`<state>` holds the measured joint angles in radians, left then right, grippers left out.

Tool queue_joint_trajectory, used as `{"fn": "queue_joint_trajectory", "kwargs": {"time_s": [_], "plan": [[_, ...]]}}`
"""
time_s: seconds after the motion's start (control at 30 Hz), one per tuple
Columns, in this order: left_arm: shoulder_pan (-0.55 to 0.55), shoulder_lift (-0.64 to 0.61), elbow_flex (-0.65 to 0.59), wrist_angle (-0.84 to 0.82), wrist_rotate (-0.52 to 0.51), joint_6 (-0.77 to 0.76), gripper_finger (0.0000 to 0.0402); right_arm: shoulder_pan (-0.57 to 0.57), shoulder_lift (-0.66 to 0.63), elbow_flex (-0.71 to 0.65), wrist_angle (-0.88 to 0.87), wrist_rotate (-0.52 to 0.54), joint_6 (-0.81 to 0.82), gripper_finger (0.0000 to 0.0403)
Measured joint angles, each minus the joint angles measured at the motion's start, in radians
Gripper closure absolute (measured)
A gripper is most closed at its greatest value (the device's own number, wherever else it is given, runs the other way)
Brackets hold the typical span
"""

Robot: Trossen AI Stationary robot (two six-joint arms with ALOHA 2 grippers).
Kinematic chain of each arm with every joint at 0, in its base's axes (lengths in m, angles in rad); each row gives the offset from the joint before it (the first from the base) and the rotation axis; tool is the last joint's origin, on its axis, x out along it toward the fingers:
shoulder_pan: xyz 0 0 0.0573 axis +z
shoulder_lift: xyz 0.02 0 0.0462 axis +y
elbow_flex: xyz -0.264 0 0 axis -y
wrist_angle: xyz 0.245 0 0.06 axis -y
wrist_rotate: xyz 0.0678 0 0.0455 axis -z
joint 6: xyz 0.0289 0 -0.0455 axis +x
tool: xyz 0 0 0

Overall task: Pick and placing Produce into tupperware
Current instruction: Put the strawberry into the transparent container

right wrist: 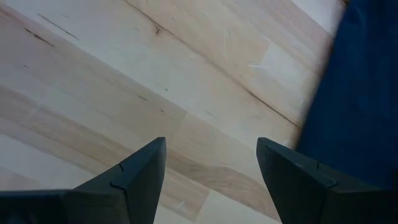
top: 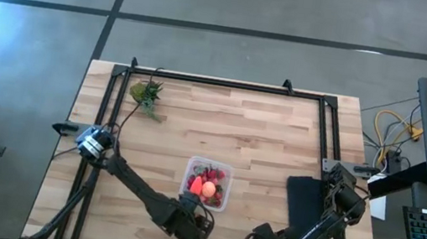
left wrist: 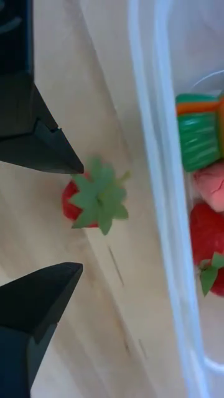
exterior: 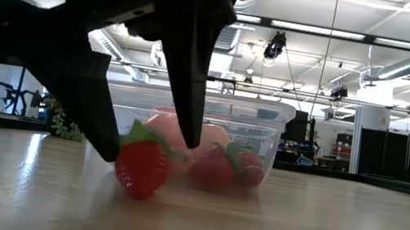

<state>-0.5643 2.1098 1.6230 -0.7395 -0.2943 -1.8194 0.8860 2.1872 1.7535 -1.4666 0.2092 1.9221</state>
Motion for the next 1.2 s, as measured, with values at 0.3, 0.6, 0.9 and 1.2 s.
{"fn": "queue_joint_trajectory", "kwargs": {"time_s": [0.3,0.6,0.9,1.2], "plan": [[0.008,0.001,-0.019,-0.001,0.008,-0.006,0.0171,0.000,0.000,0.000,-0.002,0.000,0.000,0.0158],[0.024,0.001,-0.024,-0.001,0.028,0.014,0.0200,0.000,0.000,-0.002,-0.004,0.000,-0.002,0.0158],[0.029,0.001,-0.019,0.023,0.028,0.020,0.0254,0.000,0.000,-0.002,-0.006,0.000,-0.003,0.0158],[0.029,-0.016,-0.019,0.081,0.029,0.030,0.0265,0.000,0.000,-0.002,-0.008,0.000,-0.003,0.0158]]}}
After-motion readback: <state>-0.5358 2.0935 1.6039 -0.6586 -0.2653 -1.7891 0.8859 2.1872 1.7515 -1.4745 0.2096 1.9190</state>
